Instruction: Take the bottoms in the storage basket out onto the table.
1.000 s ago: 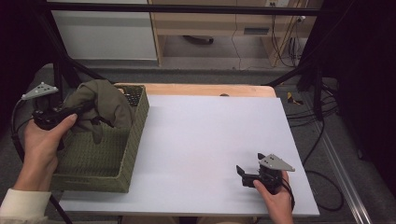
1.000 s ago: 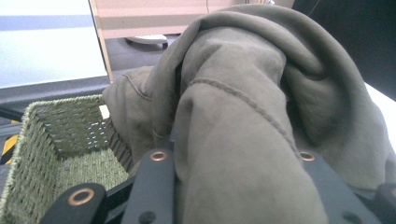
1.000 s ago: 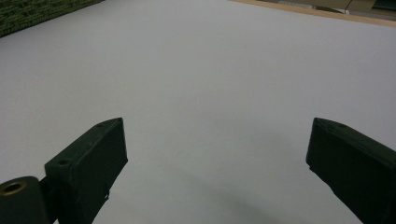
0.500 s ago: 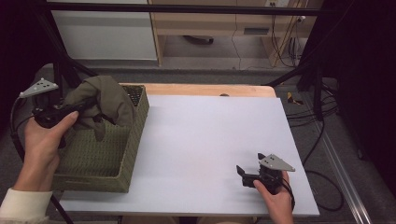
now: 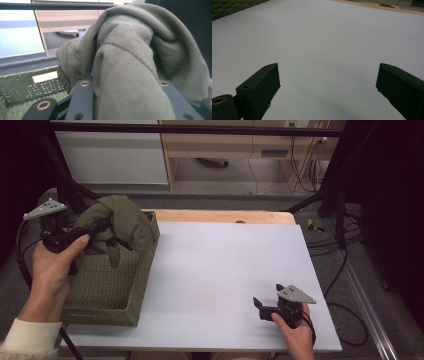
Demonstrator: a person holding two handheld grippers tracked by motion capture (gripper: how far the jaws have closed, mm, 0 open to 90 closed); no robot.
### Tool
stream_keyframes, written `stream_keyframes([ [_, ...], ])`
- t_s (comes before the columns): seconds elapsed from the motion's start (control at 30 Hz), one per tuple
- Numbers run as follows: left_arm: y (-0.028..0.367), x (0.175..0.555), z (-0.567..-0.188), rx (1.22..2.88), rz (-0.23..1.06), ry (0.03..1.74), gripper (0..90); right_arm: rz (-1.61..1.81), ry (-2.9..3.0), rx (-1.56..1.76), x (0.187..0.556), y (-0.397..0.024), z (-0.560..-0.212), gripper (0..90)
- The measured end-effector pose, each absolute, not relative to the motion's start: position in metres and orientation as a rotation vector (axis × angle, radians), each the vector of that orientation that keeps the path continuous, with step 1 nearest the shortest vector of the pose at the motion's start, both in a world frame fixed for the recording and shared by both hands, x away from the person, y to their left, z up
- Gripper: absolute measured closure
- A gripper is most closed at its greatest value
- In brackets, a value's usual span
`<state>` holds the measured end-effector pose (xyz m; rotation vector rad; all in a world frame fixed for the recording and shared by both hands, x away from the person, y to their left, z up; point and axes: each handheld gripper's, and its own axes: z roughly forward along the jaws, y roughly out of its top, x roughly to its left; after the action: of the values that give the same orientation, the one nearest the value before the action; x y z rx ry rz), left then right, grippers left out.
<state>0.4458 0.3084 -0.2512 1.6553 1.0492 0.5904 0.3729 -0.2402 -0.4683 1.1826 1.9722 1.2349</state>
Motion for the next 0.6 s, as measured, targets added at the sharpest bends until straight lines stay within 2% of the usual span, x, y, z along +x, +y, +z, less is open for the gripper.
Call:
stream_keyframes([
  [0.6, 0.271, 0.465, -0.252, 1.68, 0.552, 1.025, 66.2, 1.237, 1.973, 1.187, 0.373, -0.242, -0.468, 5.1],
])
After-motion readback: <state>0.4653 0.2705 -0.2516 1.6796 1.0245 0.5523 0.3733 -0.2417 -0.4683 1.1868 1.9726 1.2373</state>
